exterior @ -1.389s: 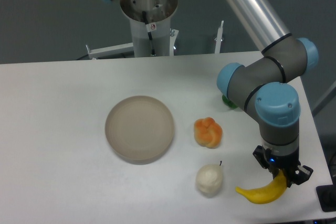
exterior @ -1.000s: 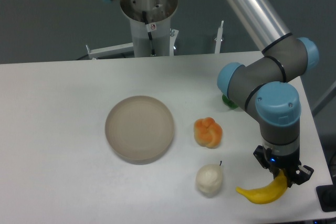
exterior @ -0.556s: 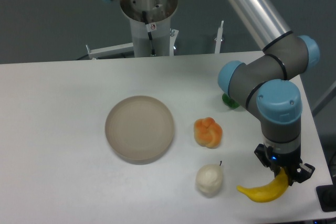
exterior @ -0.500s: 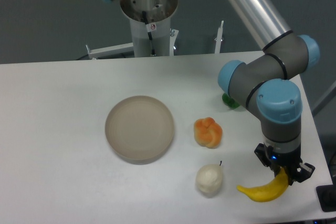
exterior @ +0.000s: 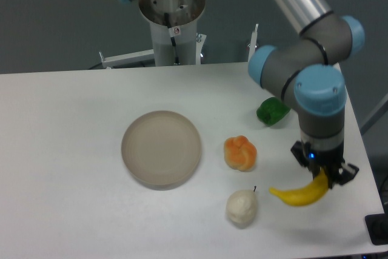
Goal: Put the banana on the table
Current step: 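Lift the held banana up toward the green pepper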
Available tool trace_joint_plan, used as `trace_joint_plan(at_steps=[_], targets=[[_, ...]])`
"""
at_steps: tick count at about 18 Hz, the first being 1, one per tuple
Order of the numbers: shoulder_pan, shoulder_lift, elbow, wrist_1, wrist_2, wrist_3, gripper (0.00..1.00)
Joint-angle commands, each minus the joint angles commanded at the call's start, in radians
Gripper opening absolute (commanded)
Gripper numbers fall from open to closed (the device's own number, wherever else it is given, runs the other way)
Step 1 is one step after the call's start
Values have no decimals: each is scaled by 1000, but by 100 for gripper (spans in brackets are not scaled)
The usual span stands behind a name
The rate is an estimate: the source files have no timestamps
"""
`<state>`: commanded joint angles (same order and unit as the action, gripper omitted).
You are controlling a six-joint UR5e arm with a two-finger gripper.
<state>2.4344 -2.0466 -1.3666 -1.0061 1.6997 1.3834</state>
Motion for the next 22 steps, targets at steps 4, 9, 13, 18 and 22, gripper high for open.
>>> trace_joint_plan(at_steps=[4,9,13,18,22], targets=[[37,94,-71,-66,-3,75,25],[55,143,-167,-68,-6,89,25],[54,196,-250,-61,-12,71,25],[55,189,-278,-55,-18,-62,25],[83,122,-232,-31,-21,-132,25]])
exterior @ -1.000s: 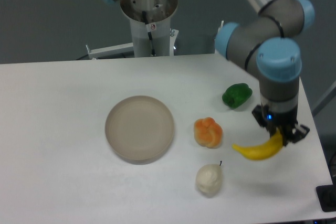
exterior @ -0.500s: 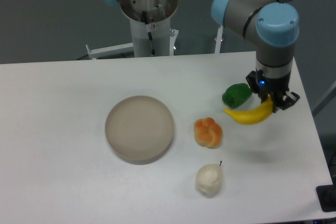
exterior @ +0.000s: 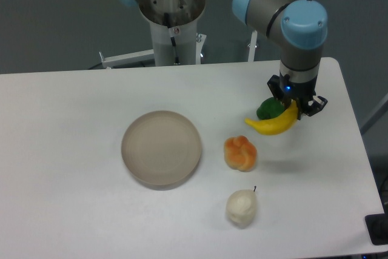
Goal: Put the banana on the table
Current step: 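Move the held banana back and lower it toward the table beside the pear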
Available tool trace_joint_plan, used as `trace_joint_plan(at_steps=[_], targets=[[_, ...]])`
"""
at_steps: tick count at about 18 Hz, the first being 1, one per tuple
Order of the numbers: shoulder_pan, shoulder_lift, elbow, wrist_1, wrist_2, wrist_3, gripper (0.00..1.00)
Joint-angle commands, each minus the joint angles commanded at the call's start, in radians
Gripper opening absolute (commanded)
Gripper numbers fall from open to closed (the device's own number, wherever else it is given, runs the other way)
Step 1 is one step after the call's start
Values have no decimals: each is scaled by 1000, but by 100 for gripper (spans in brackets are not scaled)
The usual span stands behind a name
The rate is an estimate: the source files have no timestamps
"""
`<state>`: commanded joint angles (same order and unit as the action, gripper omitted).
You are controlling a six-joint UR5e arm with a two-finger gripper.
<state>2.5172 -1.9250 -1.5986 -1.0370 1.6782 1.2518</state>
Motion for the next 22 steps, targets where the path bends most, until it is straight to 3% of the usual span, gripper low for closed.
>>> trace_joint_plan(at_steps=[5,9,13,16,22], targets=[[20,-117,100,2,-24,-41,25],[15,-199,173,29,-58,-162,25],[-4,-272,207,107,-66,-210,25],[-14,-304,232,113,-123,-218,25],[-31,-353,239,144,-123,-166,25]])
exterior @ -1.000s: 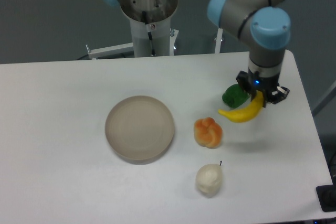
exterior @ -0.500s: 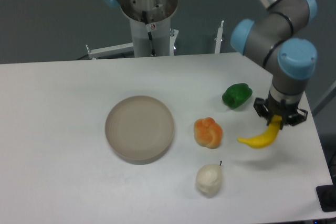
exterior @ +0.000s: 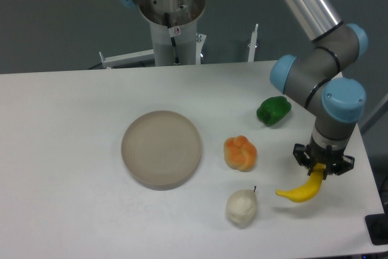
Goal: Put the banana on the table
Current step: 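Move the held banana back and lower it toward the table beside the pear, then set the banana down on the table and open the gripper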
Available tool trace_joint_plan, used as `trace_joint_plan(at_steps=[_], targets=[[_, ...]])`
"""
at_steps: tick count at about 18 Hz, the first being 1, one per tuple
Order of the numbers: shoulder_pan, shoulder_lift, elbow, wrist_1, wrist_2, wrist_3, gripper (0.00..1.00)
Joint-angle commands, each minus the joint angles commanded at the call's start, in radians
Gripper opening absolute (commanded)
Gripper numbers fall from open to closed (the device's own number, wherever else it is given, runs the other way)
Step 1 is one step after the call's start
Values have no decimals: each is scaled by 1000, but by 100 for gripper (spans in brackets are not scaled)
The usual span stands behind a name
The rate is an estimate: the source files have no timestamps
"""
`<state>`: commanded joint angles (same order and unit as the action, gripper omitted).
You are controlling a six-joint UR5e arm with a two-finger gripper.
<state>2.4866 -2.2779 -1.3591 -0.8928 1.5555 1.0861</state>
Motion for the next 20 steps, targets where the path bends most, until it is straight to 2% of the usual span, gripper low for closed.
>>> trace_joint_plan(at_steps=[3,7,9,20], targets=[[-2,-17,15,-3,0,1,25],[-2,-34,3,2,8,35,25],[2,-34,3,0,8,75,26],[6,-35,-5,0,9,90,27]])
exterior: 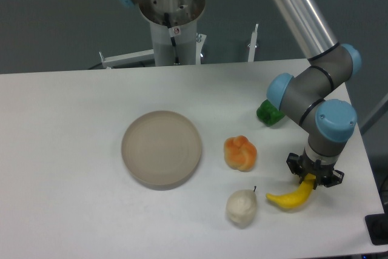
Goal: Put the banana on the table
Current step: 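Set the banana down on the table and open the gripper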
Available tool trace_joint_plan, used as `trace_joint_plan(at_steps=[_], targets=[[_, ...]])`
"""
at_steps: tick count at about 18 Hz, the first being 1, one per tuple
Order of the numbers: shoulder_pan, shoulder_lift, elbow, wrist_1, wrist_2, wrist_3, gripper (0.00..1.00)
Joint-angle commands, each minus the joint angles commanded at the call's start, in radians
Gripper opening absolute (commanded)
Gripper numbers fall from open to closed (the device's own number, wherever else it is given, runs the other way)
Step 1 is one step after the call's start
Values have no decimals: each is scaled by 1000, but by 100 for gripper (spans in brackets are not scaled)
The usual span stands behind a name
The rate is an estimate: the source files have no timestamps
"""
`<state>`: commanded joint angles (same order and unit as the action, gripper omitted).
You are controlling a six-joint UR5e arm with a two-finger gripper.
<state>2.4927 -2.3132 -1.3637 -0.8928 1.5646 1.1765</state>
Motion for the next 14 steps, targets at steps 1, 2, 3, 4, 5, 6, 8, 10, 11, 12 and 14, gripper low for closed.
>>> trace_joint_plan(at_steps=[1,2,3,4,5,6,8,10,11,12,14], targets=[[0,-2,2,0,0,9,27],[0,-2,2,0,0,18,27],[0,-3,2,0,0,26,27],[0,-3,2,0,0,28,27],[0,-5,2,2,2,28,27],[0,-8,2,2,2,28,27],[0,-8,2,2,3,28,27],[0,-8,2,2,3,28,27],[0,-8,3,2,2,28,28],[0,-8,5,0,2,29,31],[0,-8,8,0,2,32,44]])
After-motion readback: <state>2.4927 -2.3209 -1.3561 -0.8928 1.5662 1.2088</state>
